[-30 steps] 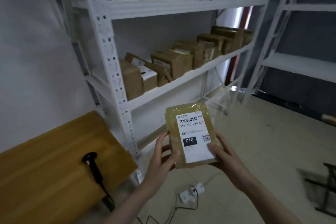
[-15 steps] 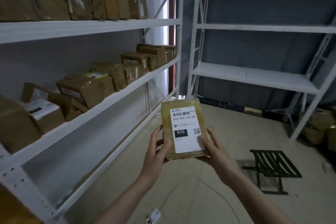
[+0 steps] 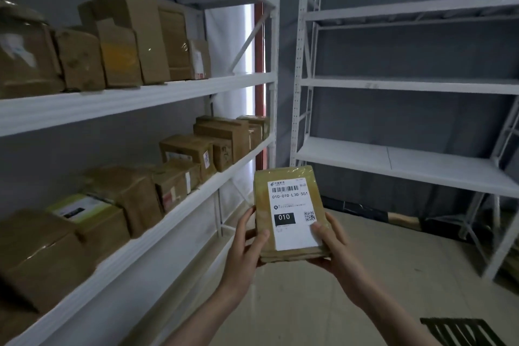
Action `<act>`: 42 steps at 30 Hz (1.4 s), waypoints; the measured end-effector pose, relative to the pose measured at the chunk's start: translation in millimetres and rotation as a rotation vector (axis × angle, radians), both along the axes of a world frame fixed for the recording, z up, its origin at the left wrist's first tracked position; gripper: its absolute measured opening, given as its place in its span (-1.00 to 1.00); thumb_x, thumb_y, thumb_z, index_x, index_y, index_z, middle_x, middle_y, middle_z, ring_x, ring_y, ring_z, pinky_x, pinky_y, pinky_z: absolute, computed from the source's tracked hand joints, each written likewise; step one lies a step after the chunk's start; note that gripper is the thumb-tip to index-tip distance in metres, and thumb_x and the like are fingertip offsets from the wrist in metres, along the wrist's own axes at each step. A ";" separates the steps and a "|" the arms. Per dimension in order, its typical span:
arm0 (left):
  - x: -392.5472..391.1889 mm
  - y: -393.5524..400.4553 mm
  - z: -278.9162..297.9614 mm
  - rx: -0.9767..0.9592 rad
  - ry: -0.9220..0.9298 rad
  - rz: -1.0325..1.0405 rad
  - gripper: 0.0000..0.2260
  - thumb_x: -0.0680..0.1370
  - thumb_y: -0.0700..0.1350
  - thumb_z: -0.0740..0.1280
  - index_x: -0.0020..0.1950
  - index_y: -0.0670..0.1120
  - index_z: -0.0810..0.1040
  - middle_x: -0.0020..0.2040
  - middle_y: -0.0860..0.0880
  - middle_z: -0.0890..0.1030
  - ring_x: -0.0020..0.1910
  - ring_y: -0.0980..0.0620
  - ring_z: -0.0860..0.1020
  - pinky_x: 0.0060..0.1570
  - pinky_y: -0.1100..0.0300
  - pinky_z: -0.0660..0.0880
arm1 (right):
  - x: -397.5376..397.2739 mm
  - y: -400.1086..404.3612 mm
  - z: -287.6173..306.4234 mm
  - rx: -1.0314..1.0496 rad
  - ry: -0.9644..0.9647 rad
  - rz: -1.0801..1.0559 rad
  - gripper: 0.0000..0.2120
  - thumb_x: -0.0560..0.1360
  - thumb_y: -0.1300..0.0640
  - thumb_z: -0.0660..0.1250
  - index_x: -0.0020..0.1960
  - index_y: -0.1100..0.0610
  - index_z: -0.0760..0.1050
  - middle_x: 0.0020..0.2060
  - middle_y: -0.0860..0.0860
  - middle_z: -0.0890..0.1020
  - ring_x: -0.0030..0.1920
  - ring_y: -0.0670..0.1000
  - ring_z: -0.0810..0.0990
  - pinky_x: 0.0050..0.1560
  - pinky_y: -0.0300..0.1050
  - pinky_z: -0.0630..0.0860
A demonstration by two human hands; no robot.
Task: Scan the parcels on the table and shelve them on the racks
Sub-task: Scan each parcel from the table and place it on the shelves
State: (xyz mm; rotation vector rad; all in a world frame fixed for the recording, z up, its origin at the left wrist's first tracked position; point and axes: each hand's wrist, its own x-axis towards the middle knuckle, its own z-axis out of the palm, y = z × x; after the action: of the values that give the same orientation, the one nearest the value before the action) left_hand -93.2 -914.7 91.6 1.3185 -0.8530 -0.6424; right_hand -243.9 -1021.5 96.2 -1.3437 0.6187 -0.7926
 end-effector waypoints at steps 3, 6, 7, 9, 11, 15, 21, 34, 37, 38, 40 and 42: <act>23.9 -37.4 6.3 -0.006 -0.015 0.008 -0.66 0.44 0.18 0.30 0.16 0.51 0.36 0.11 0.21 0.60 0.17 0.10 0.55 0.01 0.13 0.60 | 22.1 -34.7 6.8 0.008 -0.037 -0.012 -0.46 0.43 -0.10 0.34 0.38 -0.13 0.31 0.02 -0.09 0.69 0.00 0.00 0.68 0.06 0.04 0.60; 42.1 -68.3 14.0 -0.001 -0.014 0.008 -0.68 0.48 0.21 0.35 0.16 0.51 0.36 0.14 0.12 0.61 0.17 0.06 0.57 0.01 0.09 0.61 | 42.4 -66.5 13.7 0.001 -0.048 -0.011 -0.47 0.44 -0.09 0.32 0.38 -0.13 0.32 0.02 -0.13 0.68 -0.01 -0.03 0.68 -0.01 -0.03 0.61; 48.4 -78.1 15.1 0.004 -0.015 0.013 -0.67 0.48 0.21 0.34 0.17 0.50 0.35 0.15 0.10 0.60 0.17 0.05 0.56 -0.02 0.13 0.61 | 49.3 -78.4 15.3 -0.003 -0.050 -0.005 -0.46 0.44 -0.09 0.32 0.39 -0.13 0.31 0.03 -0.13 0.68 0.00 -0.03 0.68 -0.03 -0.05 0.61; 60.7 -97.9 18.2 0.004 -0.016 0.038 -0.65 0.47 0.23 0.34 0.18 0.51 0.32 0.18 0.06 0.59 0.18 0.03 0.56 -0.02 0.13 0.61 | 63.5 -101.1 19.3 -0.006 -0.056 0.015 -0.47 0.44 -0.09 0.32 0.39 -0.13 0.32 0.06 -0.12 0.67 0.00 -0.03 0.67 -0.06 -0.08 0.61; 73.3 -118.6 20.6 -0.007 -0.019 0.065 -0.63 0.44 0.24 0.33 0.18 0.54 0.34 0.21 0.04 0.58 0.20 0.01 0.55 0.08 0.00 0.60 | 78.3 -123.9 23.3 -0.016 -0.067 0.044 -0.52 0.45 -0.07 0.31 0.35 -0.14 0.35 0.04 -0.12 0.67 -0.01 -0.05 0.67 -0.07 -0.09 0.61; 95.9 -167.3 29.4 -0.039 0.001 0.111 -0.59 0.48 0.21 0.35 0.29 0.43 0.33 0.20 0.05 0.58 0.20 0.01 0.55 0.07 0.00 0.59 | 105.2 -177.0 36.8 -0.041 -0.099 0.096 -0.58 0.47 -0.05 0.35 0.31 -0.17 0.38 0.10 -0.10 0.65 0.03 -0.05 0.66 -0.05 -0.08 0.62; 116.1 -246.2 67.7 -0.106 -0.001 0.210 -0.61 0.51 0.09 0.27 0.30 0.35 0.30 0.13 0.23 0.54 0.06 0.22 0.58 0.00 0.14 0.60 | 142.1 -275.7 69.9 -0.089 -0.141 0.218 -0.54 0.43 -0.06 0.31 0.32 -0.21 0.36 0.05 -0.11 0.67 0.01 -0.07 0.67 -0.08 -0.10 0.61; 196.3 -298.9 181.8 -0.041 -0.337 0.456 -0.56 0.53 0.14 0.25 0.39 0.25 0.26 0.10 0.30 0.49 0.07 0.27 0.53 0.00 0.13 0.61 | 270.8 -369.0 184.1 -0.242 -0.190 0.546 -0.64 0.53 -0.06 0.24 0.31 -0.06 0.39 0.16 -0.01 0.59 0.12 0.05 0.58 -0.02 0.02 0.62; 210.9 -295.2 213.5 0.061 -0.581 0.530 -0.47 0.38 0.22 0.29 0.32 0.23 0.27 0.04 0.41 0.40 -0.07 0.46 0.47 -0.10 0.37 0.53 | 298.8 -366.6 223.8 -0.327 -0.141 0.481 -0.57 0.35 -0.17 0.28 0.16 -0.03 0.48 0.10 0.03 0.59 0.12 0.07 0.57 0.20 0.20 0.51; 217.0 -295.6 222.4 0.066 -0.639 0.580 -0.41 0.34 0.23 0.32 0.34 0.20 0.28 0.06 0.37 0.42 -0.10 0.44 0.47 -0.16 0.39 0.52 | 304.0 -368.3 235.2 -0.353 -0.140 0.452 -0.61 0.34 -0.19 0.28 0.09 -0.02 0.50 0.07 0.03 0.60 0.09 0.07 0.57 0.22 0.22 0.49; 228.4 -299.4 236.1 0.053 -0.715 0.666 -0.27 0.30 0.26 0.36 0.43 0.14 0.26 0.10 0.28 0.45 -0.09 0.36 0.51 -0.22 0.41 0.50 | 308.5 -375.1 254.5 -0.430 -0.154 0.431 -0.76 0.46 -0.13 0.25 0.00 -0.01 0.48 -0.02 0.00 0.55 0.01 0.02 0.55 0.17 0.18 0.52; 237.5 -306.8 244.7 0.051 -0.788 0.692 -0.25 0.29 0.29 0.34 0.45 0.11 0.28 0.13 0.27 0.45 -0.04 0.28 0.52 -0.18 0.41 0.48 | 314.0 -387.1 267.0 -0.511 -0.149 0.415 -0.76 0.52 -0.09 0.22 0.11 0.00 0.41 -0.03 -0.02 0.50 0.00 0.01 0.54 0.08 0.14 0.57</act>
State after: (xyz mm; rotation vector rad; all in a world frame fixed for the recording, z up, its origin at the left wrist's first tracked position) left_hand 144.2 -1221.5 336.3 1.8109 -0.9051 0.4400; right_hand 70.0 -1408.6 363.2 -1.7815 0.0013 -0.7214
